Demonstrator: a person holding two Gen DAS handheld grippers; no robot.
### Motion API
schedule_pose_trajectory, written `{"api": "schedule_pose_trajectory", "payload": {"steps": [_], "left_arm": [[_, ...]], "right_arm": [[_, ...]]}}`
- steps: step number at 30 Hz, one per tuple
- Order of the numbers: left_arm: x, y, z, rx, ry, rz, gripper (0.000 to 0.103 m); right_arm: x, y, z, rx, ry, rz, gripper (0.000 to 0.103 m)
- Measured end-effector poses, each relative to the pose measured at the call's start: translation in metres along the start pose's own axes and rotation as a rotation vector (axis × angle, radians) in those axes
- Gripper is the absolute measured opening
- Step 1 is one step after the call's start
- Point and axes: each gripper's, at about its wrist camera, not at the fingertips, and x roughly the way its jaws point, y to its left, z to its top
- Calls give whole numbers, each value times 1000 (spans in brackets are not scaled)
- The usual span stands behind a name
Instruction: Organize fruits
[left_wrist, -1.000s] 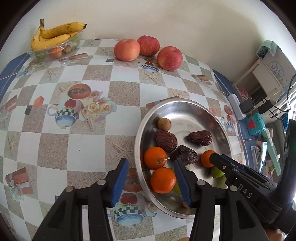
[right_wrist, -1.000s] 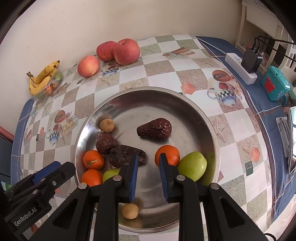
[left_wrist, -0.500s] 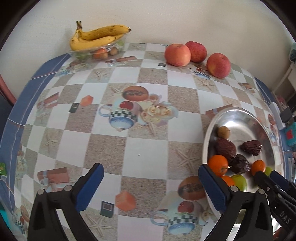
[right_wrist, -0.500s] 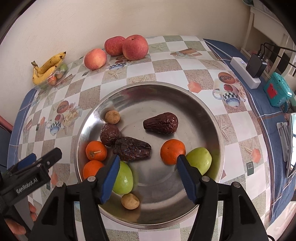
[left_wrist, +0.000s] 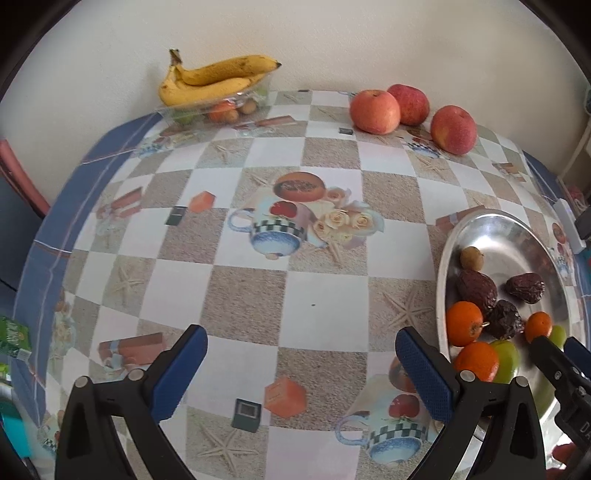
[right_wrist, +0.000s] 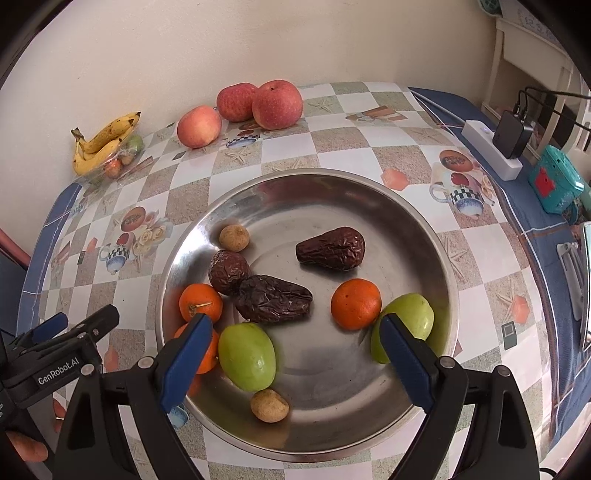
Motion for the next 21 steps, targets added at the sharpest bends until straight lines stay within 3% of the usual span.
{"api": "schedule_pose_trajectory", "payload": {"steps": [3,13,21], "left_arm": [[-3,1,-2,-19,20,107,103],[-21,-2,-19,46,80,150,103],[-59,-11,-37,160,-7,173,103]], "right_arm": [[-1,-1,-3,1,5,-2,92],[-10,0,-18,-16,29,-10,92],[-25,6,-35,-67,41,-16,92]]}}
